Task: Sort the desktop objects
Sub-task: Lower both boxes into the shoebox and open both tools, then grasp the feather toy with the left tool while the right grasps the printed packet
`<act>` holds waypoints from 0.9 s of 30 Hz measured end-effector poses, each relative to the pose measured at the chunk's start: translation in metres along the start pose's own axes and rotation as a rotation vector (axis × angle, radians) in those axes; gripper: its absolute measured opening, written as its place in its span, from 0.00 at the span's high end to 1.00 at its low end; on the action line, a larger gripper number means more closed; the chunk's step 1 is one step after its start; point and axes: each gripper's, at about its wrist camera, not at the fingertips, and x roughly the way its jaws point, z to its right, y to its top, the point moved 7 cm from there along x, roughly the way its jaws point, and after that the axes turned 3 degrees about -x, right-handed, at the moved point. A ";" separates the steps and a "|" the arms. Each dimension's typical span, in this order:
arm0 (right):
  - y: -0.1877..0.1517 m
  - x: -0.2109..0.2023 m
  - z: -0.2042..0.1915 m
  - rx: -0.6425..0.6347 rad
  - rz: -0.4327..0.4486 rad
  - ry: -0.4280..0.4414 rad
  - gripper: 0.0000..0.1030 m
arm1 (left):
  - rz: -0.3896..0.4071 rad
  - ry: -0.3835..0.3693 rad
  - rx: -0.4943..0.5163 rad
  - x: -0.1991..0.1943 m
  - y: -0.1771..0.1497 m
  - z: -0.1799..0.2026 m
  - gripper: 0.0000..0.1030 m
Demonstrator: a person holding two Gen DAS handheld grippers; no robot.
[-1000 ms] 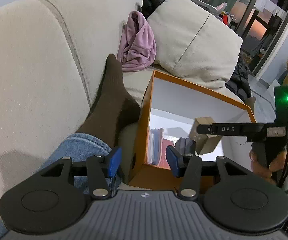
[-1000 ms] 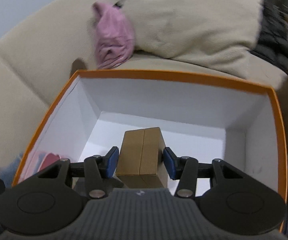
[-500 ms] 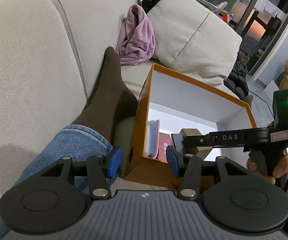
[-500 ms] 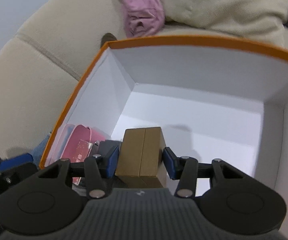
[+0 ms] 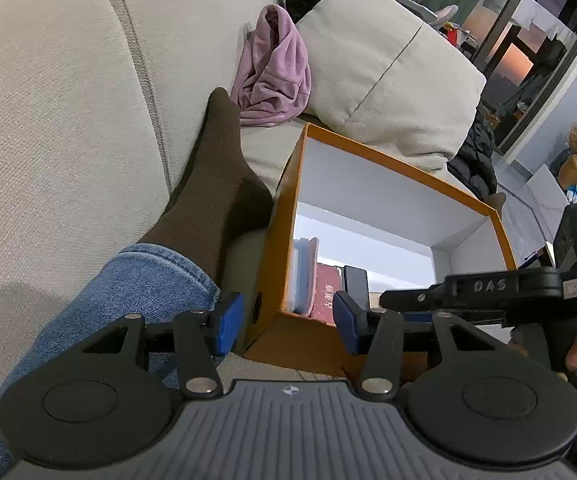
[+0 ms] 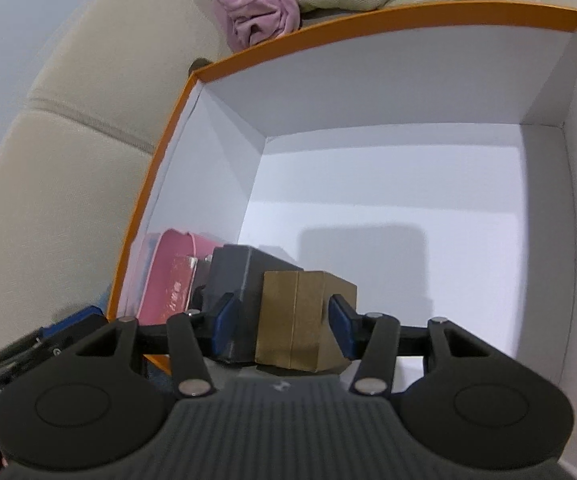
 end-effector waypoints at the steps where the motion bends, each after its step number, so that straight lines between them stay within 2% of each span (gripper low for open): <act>1: 0.001 -0.001 0.002 0.016 0.005 0.009 0.49 | 0.001 0.000 -0.002 0.000 0.000 0.000 0.44; 2: 0.002 -0.001 0.006 0.034 0.003 0.012 0.51 | 0.001 -0.001 -0.004 0.001 0.001 0.000 0.44; 4: 0.000 0.002 0.013 0.083 -0.024 0.016 0.63 | 0.000 -0.003 -0.006 0.002 0.000 0.000 0.44; 7: -0.007 0.009 0.016 0.123 -0.058 0.019 0.70 | -0.003 -0.007 -0.006 0.004 0.000 0.001 0.44; 12: -0.008 0.009 0.014 0.134 -0.059 0.019 0.74 | 0.004 -0.002 -0.004 0.002 0.000 0.004 0.44; 16: -0.010 0.005 0.010 0.087 -0.035 0.000 0.74 | 0.019 0.001 0.009 -0.007 -0.001 0.008 0.44; 19: -0.013 -0.012 0.001 0.019 0.035 -0.009 0.73 | 0.033 -0.004 0.040 -0.019 -0.005 0.014 0.44; 23: -0.026 -0.049 -0.012 -0.103 0.177 -0.026 0.72 | 0.034 -0.017 0.114 -0.035 -0.018 0.027 0.44; 25: -0.035 -0.068 -0.015 -0.163 0.252 -0.046 0.61 | 0.032 -0.032 0.163 -0.041 -0.029 0.036 0.44; 27: -0.047 -0.089 -0.014 -0.209 0.334 -0.064 0.54 | 0.022 -0.052 0.215 -0.046 -0.042 0.045 0.44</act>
